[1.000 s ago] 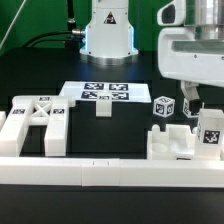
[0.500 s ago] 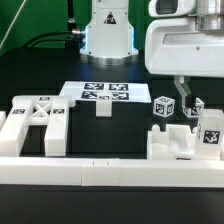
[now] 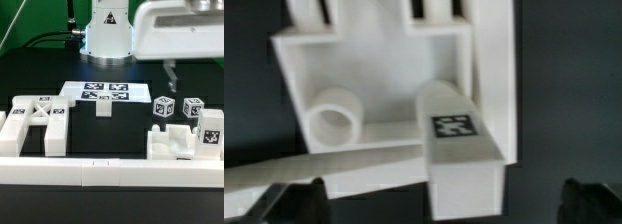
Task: Assemble chair
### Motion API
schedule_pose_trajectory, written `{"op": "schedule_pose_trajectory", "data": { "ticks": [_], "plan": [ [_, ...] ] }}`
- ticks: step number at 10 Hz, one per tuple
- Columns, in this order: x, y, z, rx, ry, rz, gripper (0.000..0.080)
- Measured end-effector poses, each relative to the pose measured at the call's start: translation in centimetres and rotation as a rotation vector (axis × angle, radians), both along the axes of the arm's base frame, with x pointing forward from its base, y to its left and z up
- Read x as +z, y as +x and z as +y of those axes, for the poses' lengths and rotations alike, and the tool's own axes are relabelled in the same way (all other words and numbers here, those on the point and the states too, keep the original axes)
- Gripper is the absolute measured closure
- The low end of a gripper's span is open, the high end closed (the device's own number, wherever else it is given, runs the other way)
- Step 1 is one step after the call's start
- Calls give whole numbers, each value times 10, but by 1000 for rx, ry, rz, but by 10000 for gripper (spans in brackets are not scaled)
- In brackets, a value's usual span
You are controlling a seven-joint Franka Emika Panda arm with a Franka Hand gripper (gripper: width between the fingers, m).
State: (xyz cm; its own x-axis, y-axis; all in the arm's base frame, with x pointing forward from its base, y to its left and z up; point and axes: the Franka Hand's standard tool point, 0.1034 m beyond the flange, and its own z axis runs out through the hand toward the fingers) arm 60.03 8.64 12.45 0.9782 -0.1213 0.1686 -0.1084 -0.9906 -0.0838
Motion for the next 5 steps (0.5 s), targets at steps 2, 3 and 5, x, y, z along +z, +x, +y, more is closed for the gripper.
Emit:
{"op": "schedule_pose_trajectory", "data": {
  "ticks": [2, 3, 5],
  "plan": [
    [1, -12, -13, -29, 1, 7, 150],
    [0, -12, -12, -28, 0, 8, 150],
    [0, -12, -12, -29, 0, 10, 150]
  ]
}}
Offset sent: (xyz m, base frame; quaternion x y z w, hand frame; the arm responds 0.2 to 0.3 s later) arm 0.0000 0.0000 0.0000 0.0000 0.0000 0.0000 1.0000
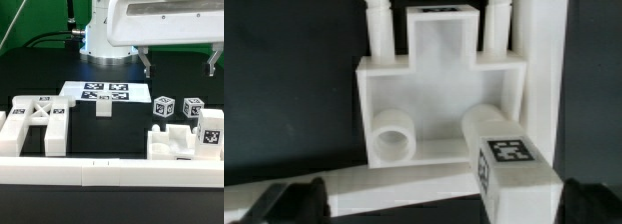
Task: Assemble chair
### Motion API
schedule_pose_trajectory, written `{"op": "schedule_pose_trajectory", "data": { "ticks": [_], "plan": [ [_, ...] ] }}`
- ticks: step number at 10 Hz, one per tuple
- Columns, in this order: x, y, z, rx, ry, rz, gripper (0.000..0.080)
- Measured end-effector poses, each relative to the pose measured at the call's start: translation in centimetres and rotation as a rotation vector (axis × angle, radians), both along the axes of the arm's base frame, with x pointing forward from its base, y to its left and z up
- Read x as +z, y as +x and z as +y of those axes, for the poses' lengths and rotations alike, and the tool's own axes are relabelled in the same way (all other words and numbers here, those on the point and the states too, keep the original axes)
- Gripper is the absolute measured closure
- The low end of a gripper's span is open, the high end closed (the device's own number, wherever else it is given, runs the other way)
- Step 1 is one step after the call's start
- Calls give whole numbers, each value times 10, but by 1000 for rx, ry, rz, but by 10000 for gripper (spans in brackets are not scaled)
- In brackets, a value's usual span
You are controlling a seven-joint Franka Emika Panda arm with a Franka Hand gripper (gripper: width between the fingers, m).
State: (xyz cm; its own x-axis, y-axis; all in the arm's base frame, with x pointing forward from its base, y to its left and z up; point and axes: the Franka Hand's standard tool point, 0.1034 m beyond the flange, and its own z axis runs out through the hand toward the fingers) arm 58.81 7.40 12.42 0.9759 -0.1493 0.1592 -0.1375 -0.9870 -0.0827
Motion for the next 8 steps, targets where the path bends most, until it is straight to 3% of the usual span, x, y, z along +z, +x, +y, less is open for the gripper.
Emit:
{"op": "schedule_pose_trajectory", "data": {
  "ticks": [2, 4, 6, 8],
  "plan": [
    [-7, -13, -13, 75, -18, -8, 150],
    [-29, -52, -52, 181, -69, -9, 150],
    [-52, -74, -78, 220, -122, -41, 150],
    [-47, -69, -71, 212, -107, -31, 150]
  ]
}}
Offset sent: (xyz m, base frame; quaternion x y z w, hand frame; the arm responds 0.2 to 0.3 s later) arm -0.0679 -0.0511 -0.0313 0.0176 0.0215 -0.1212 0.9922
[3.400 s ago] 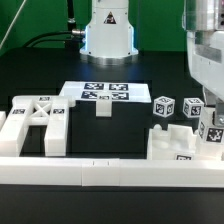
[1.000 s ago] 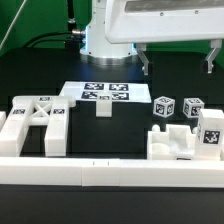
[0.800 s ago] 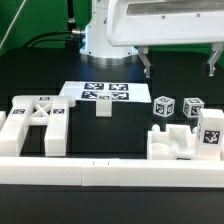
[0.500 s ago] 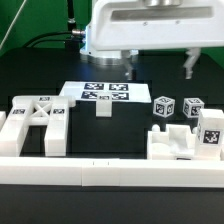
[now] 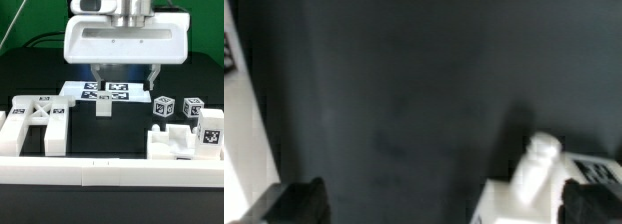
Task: Assemble chair
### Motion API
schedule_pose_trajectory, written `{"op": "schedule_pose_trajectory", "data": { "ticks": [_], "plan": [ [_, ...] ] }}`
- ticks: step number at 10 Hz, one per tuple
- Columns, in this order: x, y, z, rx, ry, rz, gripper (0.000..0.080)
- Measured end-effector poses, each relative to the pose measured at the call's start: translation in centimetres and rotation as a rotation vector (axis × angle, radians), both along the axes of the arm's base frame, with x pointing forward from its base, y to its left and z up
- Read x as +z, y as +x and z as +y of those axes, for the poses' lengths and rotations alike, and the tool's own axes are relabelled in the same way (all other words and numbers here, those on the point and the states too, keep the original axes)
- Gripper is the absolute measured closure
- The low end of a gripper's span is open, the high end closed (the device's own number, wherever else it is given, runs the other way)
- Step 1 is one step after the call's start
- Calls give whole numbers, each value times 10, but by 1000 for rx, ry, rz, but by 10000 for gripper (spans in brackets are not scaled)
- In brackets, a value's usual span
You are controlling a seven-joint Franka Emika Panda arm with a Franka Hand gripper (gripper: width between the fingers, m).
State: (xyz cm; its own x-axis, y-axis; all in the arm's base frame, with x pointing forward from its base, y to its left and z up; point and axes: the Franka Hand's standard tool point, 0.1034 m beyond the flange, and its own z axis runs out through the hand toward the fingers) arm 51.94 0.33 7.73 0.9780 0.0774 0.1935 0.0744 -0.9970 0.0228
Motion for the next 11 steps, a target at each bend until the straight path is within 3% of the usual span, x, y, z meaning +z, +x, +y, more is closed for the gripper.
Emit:
{"op": "schedule_pose_trajectory", "data": {
  "ticks": [2, 4, 5, 9, 11],
  "plan": [
    [-2, -2, -2, -3, -1, 5, 150],
    [-17, -25, -30, -38, -7, 33, 150],
    [-19, -29, -35, -75, 1, 46, 150],
    [-21, -30, -32, -72, 12, 76, 150],
    [-27, -39, -30, -148, 72, 242, 150]
  ]
}}
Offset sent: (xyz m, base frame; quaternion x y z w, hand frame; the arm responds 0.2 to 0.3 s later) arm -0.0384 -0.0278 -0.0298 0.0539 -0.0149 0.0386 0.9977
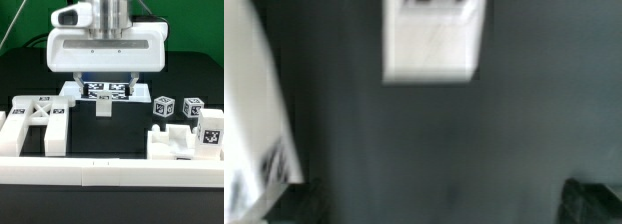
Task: Assemble chair
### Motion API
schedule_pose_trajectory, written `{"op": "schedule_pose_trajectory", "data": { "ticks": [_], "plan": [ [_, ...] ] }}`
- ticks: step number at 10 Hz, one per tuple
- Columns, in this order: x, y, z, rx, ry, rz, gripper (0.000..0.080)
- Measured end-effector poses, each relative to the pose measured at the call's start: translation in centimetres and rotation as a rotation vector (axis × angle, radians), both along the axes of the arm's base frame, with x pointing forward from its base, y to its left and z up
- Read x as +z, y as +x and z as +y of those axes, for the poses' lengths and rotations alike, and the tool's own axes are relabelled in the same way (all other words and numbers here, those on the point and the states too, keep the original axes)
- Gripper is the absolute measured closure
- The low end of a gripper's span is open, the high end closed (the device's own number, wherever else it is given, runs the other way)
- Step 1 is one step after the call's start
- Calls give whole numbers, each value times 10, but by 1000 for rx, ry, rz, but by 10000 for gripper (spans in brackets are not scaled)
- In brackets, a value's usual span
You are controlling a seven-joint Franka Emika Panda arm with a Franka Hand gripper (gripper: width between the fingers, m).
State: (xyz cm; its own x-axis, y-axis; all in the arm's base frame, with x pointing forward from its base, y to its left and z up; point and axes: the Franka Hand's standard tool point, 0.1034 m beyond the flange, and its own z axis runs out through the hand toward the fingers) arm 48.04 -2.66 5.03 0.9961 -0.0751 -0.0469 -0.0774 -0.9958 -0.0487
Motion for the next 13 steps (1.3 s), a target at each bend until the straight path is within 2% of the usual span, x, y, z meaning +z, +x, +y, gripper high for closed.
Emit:
{"op": "schedule_pose_trajectory", "data": {
  "ticks": [1, 2, 3, 4, 5, 7, 8, 10, 11, 13],
  "plan": [
    [-4, 5, -4, -14, 5, 48, 150],
    [-7, 2, -4, -2, 14, 103, 150],
    [-6, 0, -4, 24, 24, 170, 150],
    [-4, 5, -7, 38, 30, 178, 150],
    [-4, -3, -3, 31, 50, 279, 150],
    [-5, -5, 2, 40, 82, 413, 150],
    [-7, -6, 1, 48, 84, 482, 150],
    [-17, -10, -7, 140, -17, 614, 150],
    [-19, -14, -5, 166, -28, 663, 150],
    [-21, -11, -7, 163, -29, 660, 150]
  ]
}}
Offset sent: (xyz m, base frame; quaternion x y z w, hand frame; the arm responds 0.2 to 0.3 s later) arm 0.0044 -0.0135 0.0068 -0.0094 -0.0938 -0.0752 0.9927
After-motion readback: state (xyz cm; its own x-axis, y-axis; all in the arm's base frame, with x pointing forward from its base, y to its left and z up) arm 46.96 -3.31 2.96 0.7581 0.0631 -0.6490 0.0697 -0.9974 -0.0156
